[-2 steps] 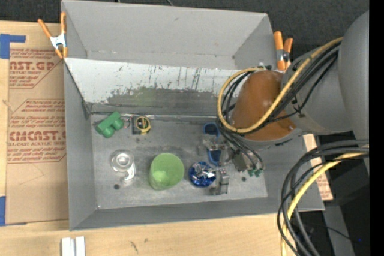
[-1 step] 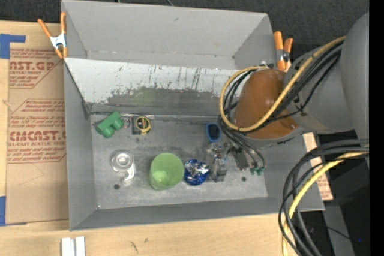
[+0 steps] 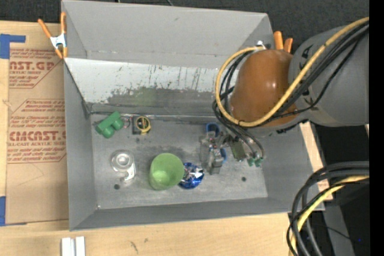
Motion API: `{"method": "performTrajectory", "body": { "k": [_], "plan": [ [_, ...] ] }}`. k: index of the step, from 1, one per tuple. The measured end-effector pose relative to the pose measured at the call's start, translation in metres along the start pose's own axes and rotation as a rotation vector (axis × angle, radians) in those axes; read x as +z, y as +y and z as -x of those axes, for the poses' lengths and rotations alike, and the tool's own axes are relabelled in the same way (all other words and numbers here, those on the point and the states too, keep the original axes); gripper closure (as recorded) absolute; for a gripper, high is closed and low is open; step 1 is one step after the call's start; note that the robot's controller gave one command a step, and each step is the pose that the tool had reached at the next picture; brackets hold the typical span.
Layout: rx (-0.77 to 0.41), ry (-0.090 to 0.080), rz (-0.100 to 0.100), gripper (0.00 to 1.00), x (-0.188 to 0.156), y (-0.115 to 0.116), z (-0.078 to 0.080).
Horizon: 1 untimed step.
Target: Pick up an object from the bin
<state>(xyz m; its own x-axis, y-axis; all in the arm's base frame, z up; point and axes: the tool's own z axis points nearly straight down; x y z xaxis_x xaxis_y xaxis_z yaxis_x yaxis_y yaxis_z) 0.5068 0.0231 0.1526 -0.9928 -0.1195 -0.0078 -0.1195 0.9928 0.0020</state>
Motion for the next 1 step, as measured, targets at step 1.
{"method": "performTrajectory", "body": {
  "k": [1],
  "plan": [
    [0.003, 0.007, -0.002, 0.0, 0.0044, -0.0025, -0.0017]
  ]
}}
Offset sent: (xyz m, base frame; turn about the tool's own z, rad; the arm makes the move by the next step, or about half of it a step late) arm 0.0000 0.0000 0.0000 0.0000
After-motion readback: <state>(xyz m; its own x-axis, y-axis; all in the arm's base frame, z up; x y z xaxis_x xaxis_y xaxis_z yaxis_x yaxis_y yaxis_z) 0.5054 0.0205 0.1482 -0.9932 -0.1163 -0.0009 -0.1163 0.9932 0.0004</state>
